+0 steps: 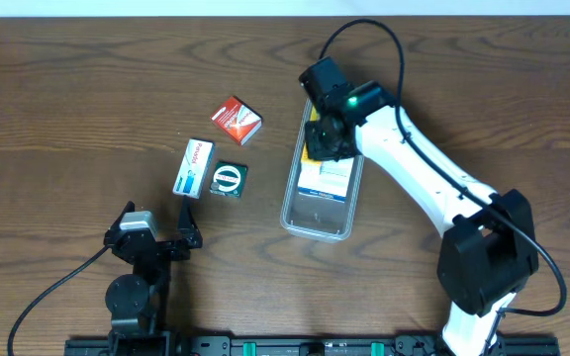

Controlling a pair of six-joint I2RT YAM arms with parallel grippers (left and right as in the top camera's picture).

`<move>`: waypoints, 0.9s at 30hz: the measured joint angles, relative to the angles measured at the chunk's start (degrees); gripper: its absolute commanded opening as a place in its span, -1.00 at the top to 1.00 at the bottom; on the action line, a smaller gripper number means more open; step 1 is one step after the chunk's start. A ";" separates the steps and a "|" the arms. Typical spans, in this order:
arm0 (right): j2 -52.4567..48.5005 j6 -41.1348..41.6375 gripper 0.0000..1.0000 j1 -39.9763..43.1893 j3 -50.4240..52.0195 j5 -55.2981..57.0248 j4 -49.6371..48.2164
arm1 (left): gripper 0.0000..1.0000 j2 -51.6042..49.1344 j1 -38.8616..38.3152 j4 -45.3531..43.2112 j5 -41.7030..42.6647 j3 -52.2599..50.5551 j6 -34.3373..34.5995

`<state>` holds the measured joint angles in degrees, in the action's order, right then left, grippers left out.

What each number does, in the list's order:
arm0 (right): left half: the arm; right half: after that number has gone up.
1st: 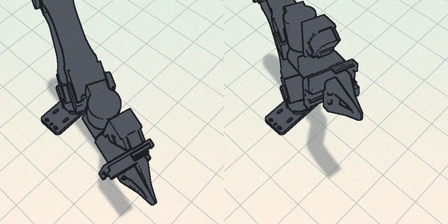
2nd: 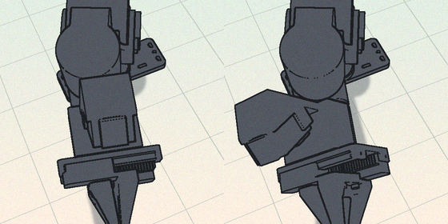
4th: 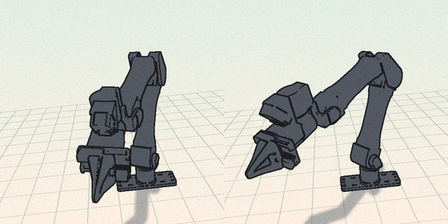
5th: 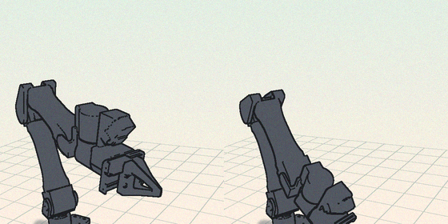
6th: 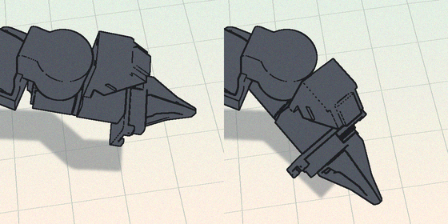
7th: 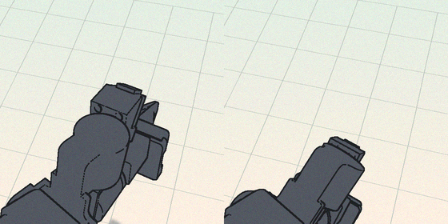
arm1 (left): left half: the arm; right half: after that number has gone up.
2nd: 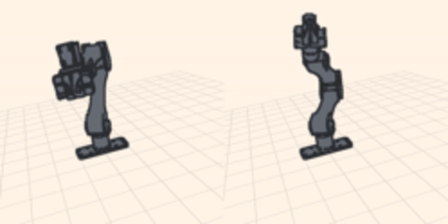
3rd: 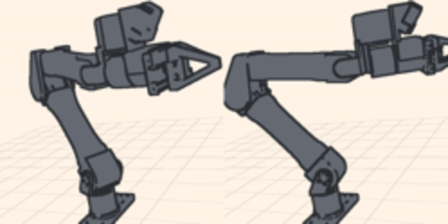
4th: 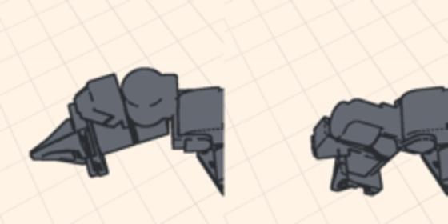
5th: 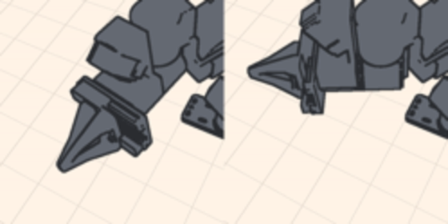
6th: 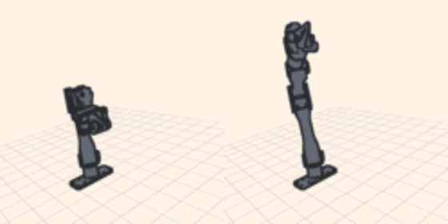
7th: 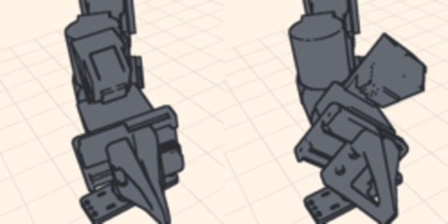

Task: Pack container
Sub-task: 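Lower the yellow box into the container beside the blue box and release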

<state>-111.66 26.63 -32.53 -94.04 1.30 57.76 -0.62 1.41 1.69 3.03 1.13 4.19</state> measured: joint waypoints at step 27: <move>1.05 -1.49 0.83 -2.95 7.65 -0.22 -8.98 | -0.96 0.00 0.00 0.00 0.00 0.00 0.00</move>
<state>-110.61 25.15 -35.48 -86.39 1.08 48.77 -0.62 1.41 1.69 3.03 1.13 4.19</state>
